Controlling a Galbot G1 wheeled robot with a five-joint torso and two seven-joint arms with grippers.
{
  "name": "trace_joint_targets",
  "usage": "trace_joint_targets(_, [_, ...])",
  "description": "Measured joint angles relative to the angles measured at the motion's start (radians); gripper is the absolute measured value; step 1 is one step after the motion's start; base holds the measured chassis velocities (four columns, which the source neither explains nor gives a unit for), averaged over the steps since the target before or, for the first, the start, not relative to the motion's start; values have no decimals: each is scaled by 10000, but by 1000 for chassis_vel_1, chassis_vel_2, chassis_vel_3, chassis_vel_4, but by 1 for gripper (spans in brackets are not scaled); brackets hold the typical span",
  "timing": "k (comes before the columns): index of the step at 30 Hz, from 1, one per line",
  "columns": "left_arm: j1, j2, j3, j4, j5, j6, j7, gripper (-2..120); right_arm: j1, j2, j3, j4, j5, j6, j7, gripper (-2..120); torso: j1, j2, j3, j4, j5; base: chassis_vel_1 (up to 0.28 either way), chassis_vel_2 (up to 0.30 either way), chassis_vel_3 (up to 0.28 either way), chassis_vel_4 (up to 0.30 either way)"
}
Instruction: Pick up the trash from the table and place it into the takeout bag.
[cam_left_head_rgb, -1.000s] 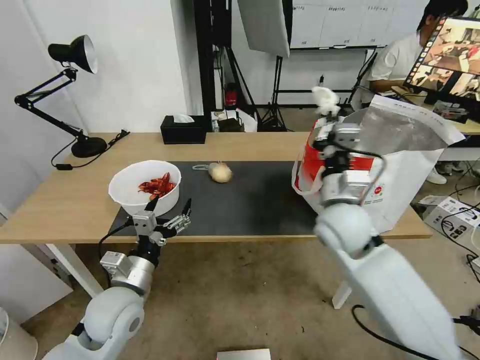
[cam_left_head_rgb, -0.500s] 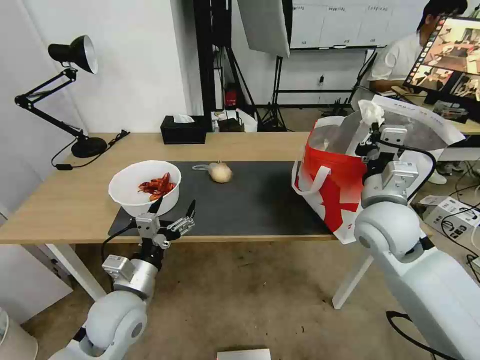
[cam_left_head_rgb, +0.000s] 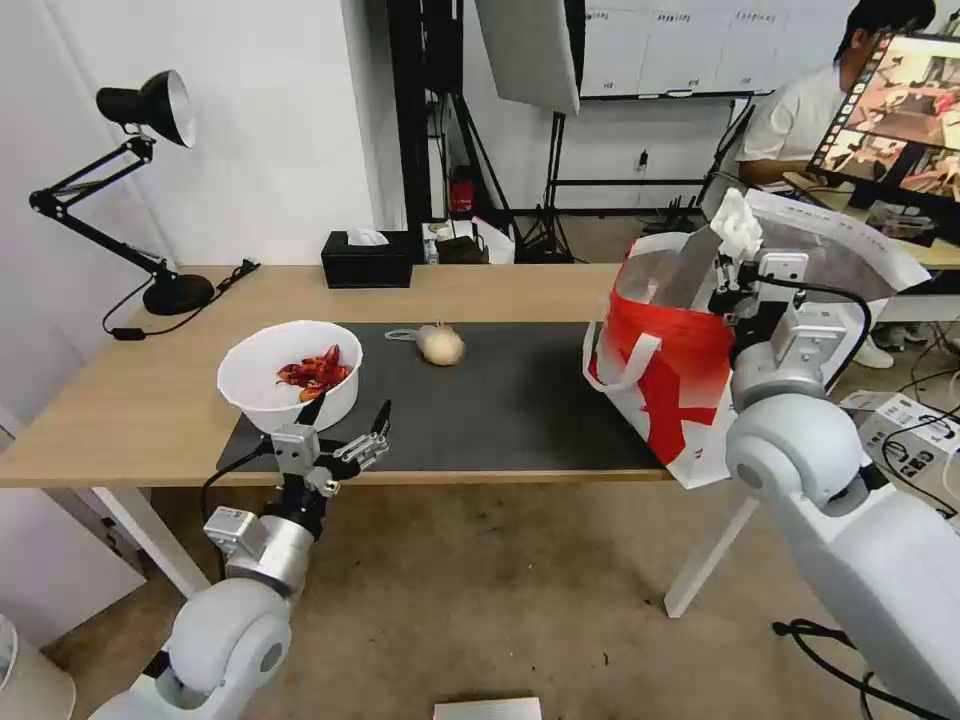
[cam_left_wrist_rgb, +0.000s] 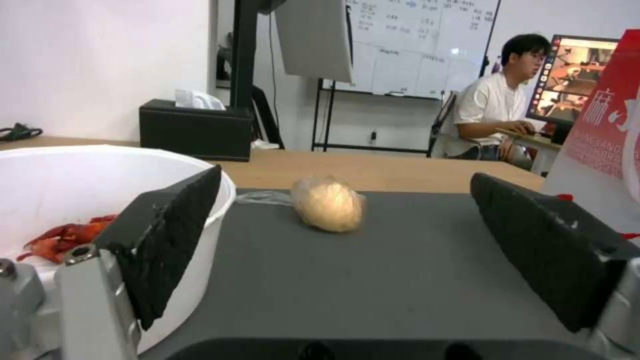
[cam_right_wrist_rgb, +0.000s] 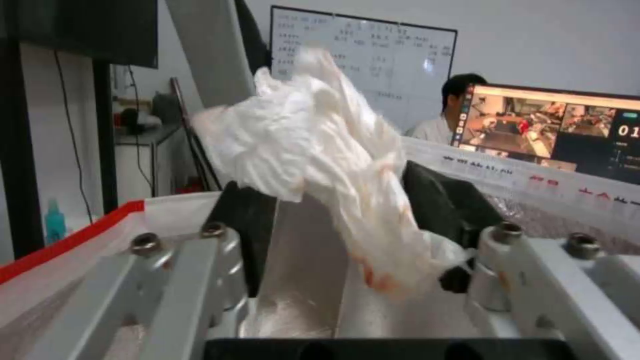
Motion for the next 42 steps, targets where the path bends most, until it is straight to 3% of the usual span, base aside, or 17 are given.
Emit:
trace_joint_targets(13, [-116,207,-20,-24,-145,3,-4,100,209,-91,-35,18,423,-6,-169,98,-1,0,0,0,0,0,0,0,0])
trace_joint_targets(19, [-184,330,-77,-59,-239,10,-8,100,378,-33,-39,154,907,1189,-1068,100,0,0,0,1,0,0,0,0,0])
trace_joint_targets(24, [-229,341,-80,-46,-251,12,-11,100,559,-102,-127,298,1144,2492,-2435,100,0,0,0,1,0,0,0,0,0])
trace_joint_targets(29, [-270,305,-70,21,-251,13,-12,100,374,-279,-202,650,1530,2740,-3509,100,-1,0,0,1,-2,0,0,0,0])
trace_joint_targets(35, [-209,77,-50,109,-201,1,-16,100,-791,-750,-366,1218,1728,2820,-5652,100,0,0,0,1,-1,0,0,0,0])
trace_joint_targets(42, [-134,-58,-178,248,-45,-112,39,100,-2950,-914,17,1723,682,2829,-6381,100,-1,1,-1,-2,2,0,0,0,0])
